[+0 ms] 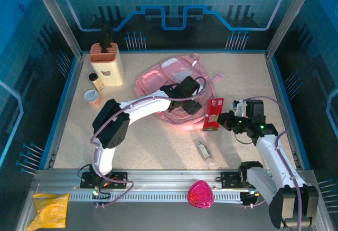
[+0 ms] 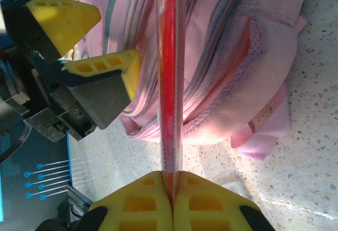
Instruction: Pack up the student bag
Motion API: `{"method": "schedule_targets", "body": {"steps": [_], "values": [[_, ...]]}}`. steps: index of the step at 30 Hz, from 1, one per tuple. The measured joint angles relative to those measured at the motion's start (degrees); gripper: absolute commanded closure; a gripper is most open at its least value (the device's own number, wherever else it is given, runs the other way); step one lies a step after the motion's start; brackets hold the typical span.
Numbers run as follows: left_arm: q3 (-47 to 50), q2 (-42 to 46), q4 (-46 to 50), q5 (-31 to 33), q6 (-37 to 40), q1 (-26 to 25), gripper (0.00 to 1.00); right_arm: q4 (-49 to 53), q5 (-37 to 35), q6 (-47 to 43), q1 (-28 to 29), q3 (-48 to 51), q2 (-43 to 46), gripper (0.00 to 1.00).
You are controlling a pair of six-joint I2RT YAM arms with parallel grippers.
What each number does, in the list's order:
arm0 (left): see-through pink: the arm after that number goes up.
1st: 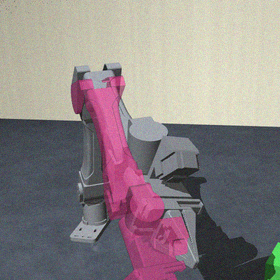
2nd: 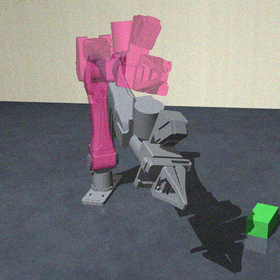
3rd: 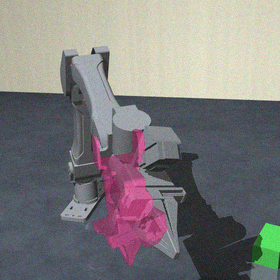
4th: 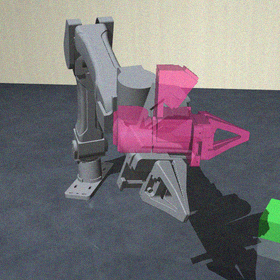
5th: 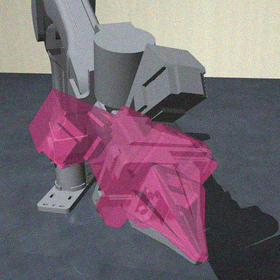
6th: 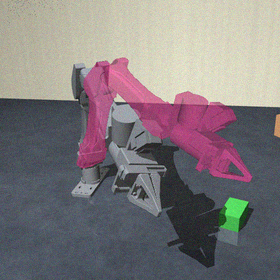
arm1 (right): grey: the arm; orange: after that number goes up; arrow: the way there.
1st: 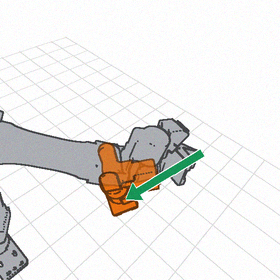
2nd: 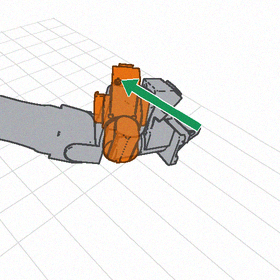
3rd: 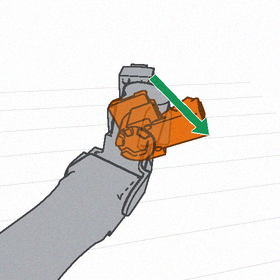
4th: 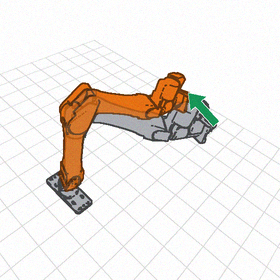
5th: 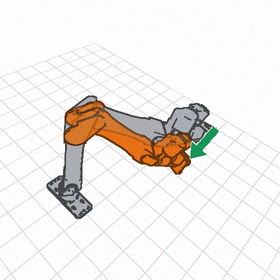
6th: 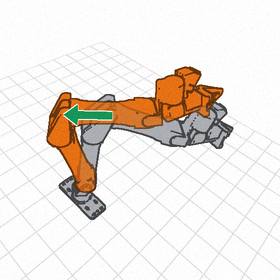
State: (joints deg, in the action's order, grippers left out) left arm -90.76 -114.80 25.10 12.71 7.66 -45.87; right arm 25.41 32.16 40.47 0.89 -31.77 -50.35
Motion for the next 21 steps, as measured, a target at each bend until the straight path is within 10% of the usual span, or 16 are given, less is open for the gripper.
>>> {"method": "schedule_targets", "body": {"steps": [4,16,21], "values": [[-0.9,-1.7,0.0,2.4,0.1,0.0,0.22,0.0,0.1,0.0,-0.2,0.0,-0.1,1.00],[-1.4,0.3,0.1,4.7,1.3,0.1,1.00,1.9,1.4,-1.1,-2.7,-0.3,0.9,1.00],[-1.4,5.1,0.3,5.1,1.4,1.8,1.00,0.7,2.4,0.2,-1.9,-0.3,0.7,1.00]]}}
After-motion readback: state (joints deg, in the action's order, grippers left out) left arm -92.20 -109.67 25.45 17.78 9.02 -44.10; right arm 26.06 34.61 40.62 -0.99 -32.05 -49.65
